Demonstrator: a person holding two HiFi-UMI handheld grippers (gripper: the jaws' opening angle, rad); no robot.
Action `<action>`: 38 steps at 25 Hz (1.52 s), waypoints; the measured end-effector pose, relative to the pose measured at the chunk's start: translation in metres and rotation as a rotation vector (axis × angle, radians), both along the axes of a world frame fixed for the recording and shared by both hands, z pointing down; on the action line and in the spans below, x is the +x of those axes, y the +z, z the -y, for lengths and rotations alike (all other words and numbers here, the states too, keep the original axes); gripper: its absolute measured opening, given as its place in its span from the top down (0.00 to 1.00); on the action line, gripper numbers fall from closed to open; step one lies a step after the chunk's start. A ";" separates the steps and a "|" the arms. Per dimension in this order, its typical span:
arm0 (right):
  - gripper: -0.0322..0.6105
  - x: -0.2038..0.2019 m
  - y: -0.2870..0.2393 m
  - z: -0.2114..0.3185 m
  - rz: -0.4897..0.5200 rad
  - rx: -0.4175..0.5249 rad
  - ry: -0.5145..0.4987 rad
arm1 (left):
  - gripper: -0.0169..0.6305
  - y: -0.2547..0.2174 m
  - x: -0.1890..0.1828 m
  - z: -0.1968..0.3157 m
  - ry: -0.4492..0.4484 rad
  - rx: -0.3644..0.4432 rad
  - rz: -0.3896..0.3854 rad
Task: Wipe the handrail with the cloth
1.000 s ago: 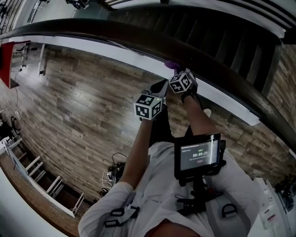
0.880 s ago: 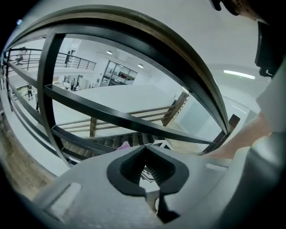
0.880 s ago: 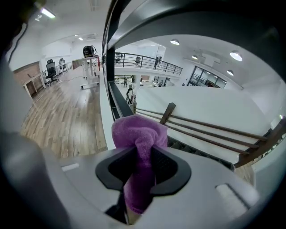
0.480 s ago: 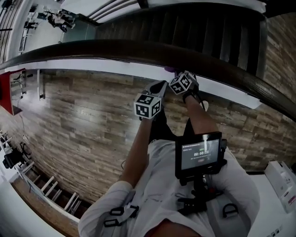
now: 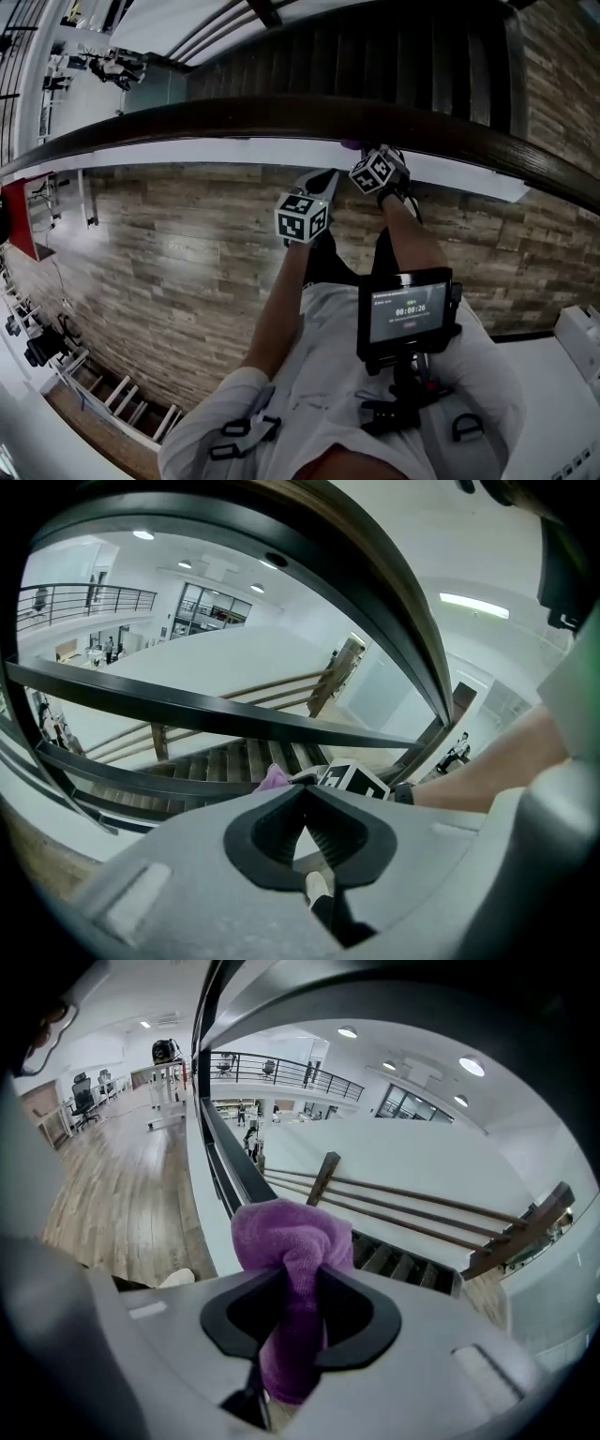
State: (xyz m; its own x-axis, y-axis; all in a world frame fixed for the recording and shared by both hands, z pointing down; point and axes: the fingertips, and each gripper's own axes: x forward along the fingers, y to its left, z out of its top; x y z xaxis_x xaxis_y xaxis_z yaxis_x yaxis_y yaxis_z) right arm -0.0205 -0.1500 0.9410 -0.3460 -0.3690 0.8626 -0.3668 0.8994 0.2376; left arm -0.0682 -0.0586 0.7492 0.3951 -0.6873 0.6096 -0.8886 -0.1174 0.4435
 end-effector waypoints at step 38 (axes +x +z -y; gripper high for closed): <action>0.80 0.326 -0.004 0.082 0.011 0.103 0.346 | 0.98 0.039 0.279 0.082 0.414 -0.029 -0.050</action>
